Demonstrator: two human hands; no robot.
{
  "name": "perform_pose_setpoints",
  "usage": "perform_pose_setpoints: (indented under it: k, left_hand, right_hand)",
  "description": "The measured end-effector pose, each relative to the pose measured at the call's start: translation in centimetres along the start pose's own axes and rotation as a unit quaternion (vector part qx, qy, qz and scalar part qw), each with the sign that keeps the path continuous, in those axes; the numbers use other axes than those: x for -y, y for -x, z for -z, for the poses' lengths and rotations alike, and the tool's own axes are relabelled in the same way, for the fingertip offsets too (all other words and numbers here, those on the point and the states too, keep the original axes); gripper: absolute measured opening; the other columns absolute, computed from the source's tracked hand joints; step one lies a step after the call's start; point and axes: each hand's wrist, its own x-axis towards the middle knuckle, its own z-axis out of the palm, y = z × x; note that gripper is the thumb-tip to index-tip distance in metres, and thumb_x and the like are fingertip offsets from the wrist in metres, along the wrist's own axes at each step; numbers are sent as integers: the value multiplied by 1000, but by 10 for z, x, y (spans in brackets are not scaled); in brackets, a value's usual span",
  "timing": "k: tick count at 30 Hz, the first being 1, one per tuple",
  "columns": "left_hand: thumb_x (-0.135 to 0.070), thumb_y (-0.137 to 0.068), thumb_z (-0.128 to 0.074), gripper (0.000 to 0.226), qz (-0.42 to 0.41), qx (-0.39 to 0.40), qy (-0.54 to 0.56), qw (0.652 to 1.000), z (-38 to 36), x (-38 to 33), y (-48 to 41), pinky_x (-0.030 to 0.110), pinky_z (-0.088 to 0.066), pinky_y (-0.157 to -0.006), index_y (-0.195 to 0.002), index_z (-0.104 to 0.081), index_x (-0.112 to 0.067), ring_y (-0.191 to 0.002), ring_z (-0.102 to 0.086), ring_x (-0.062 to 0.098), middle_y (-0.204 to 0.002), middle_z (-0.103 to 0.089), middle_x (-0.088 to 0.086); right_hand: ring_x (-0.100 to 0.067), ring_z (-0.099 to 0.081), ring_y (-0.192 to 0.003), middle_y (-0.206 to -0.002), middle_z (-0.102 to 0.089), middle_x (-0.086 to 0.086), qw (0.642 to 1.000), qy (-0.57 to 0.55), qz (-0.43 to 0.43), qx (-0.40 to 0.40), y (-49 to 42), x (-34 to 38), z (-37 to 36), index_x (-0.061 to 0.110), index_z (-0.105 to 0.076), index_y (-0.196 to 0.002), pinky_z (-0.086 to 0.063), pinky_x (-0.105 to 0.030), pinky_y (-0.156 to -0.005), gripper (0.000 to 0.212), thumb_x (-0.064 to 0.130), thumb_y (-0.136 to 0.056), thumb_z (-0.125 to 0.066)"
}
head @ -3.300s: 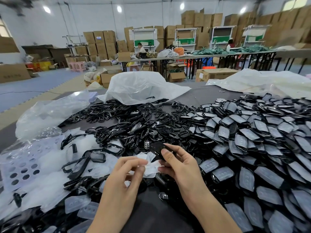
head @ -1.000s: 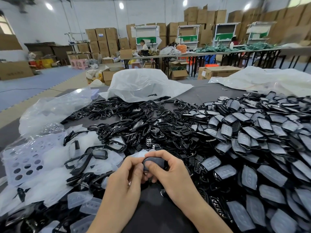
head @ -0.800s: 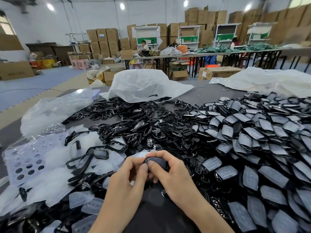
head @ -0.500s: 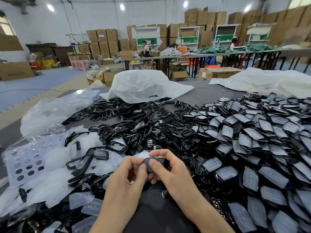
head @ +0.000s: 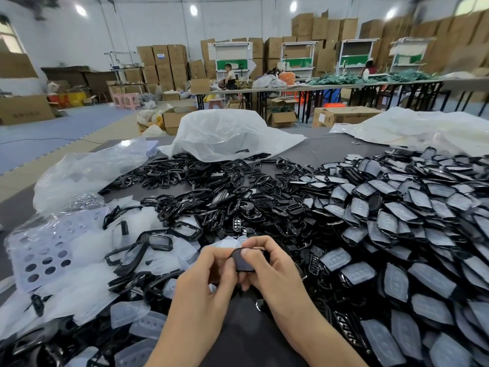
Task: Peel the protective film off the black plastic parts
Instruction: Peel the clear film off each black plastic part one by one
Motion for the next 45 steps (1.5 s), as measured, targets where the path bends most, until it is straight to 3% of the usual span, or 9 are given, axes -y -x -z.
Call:
perform_pose_setpoints:
  k: [2, 5, 9, 17, 21, 26, 33, 40, 45]
  left_hand:
    - [-12, -94, -61, 25, 50, -14, 46, 998, -1, 1, -2, 16, -49, -61, -87, -63, -36, -67, -65, 7, -75, -70, -9]
    - [-5, -95, -59, 19, 104, -38, 122, 986, 1, 0, -4, 11, -48, -58, -89, -65, -22, -63, -65, 5, -75, -71, -2]
    - [-3, -95, -58, 12, 113, -30, 159, 980, 3, -4, -5, 8, -47, -57, -92, -65, -12, -60, -64, 2, -73, -71, -4]
    - [-5, -94, -59, 12, 107, -31, 160, 981, 1, -1, -5, 9, -48, -59, -93, -65, -16, -61, -64, 4, -77, -68, 6]
    - [-6, -94, -60, 15, 104, -31, 153, 982, 0, 2, -5, 11, -49, -60, -92, -66, -20, -62, -65, 6, -72, -69, 0]
    - [-11, -93, -62, 26, 63, -12, 106, 992, 0, 6, -2, 21, -52, -64, -88, -67, -35, -65, -64, 12, -71, -68, -3]
    - [-7, -93, -62, 29, 51, 24, 125, 990, 4, 7, -3, 13, -51, -66, -98, -75, -32, -69, -67, 7, -80, -73, -1]
    - [-13, -94, -59, 31, -46, 38, -12, 998, 8, 6, -2, 10, -45, -69, -109, -72, -37, -75, -64, 8, -81, -65, -16]
    - [-29, -102, -51, 25, -131, 14, -85, 988, 8, 5, 0, 11, -46, -71, -121, -62, -42, -78, -62, -1, -91, -63, -21]
  right_hand:
    - [-18, -62, -61, -78, -69, -9, 999, -52, -1, -6, -1, 0, 0, 13, -63, -100, -53, -27, -57, 9, 17, -102, -55]
    - [-21, -70, -71, -91, -75, -12, 996, -87, 1, 9, -2, -1, -1, 11, -65, -110, -57, -25, -66, 19, 22, -95, -62]
    - [-19, -71, -71, -90, -76, -10, 998, -55, 20, 10, -2, -4, -1, 17, -76, -98, -57, -23, -68, 19, 5, -97, -61]
    - [-19, -68, -67, -86, -74, -18, 993, -113, -19, 20, -4, -2, -3, 12, -77, -94, -56, -24, -65, 31, 8, -103, -47]
    - [-18, -68, -67, -85, -73, -16, 990, -135, -32, 29, -4, -1, -2, 14, -79, -91, -57, -25, -64, 33, 8, -103, -49]
    - [-17, -65, -64, -78, -71, -10, 992, -117, -33, 28, -4, 0, 1, 11, -72, -92, -55, -24, -60, 15, 4, -97, -59]
    - [-23, -68, -67, -77, -71, -14, 996, -79, -31, 37, -4, 1, 5, 23, -77, -79, -56, -27, -63, 5, 18, -77, -77]
    - [-15, -63, -63, -70, -69, -9, 996, 55, 1, 67, 0, 5, 11, 23, -66, -73, -51, -23, -58, 5, 22, -77, -70]
    - [-17, -57, -54, -64, -60, -6, 1000, 26, -10, 7, -5, 6, 13, 15, -56, -71, -45, -25, -52, 12, 19, -72, -67]
